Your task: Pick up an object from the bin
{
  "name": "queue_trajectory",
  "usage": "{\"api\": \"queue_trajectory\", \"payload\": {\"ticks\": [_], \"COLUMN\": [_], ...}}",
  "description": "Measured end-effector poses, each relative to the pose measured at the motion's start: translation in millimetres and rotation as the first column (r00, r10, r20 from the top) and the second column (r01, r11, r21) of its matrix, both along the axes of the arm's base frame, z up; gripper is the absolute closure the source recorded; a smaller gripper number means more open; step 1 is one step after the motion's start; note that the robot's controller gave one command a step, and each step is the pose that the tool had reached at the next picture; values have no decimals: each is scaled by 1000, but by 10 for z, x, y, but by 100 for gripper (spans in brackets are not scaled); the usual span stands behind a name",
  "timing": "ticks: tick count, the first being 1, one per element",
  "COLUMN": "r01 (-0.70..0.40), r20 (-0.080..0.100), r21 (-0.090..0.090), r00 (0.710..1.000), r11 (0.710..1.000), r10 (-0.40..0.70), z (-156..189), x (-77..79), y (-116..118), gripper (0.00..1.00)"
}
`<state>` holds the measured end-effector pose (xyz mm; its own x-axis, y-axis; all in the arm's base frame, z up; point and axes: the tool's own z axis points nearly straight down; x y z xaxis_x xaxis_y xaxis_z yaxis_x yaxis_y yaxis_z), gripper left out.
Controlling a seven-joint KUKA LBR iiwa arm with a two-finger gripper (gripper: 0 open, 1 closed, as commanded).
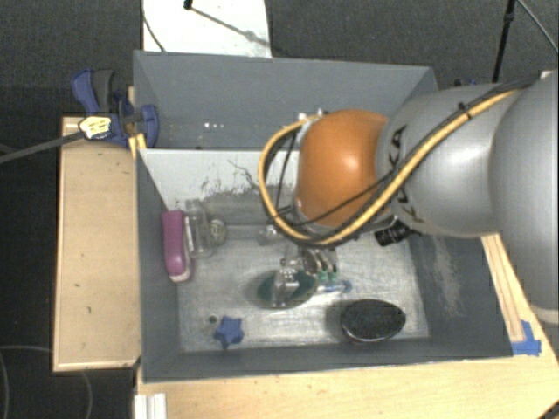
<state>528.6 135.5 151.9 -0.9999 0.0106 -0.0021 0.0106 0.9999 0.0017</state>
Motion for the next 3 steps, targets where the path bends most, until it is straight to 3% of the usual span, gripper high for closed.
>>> {"api": "queue_trajectory", "payload": {"ticks": [1,2,3], "r01": [325,327,95], "r20": [2,6,6], "r21": [2,5,1], "r00": [946,945,995], "r11": [946,945,995], "r10": [-325,-327,-95], "z": [-805,-784,676], "x": [-161,-144,-113], "y": [-175,-170,-151], "gripper": [0,100,100]}}
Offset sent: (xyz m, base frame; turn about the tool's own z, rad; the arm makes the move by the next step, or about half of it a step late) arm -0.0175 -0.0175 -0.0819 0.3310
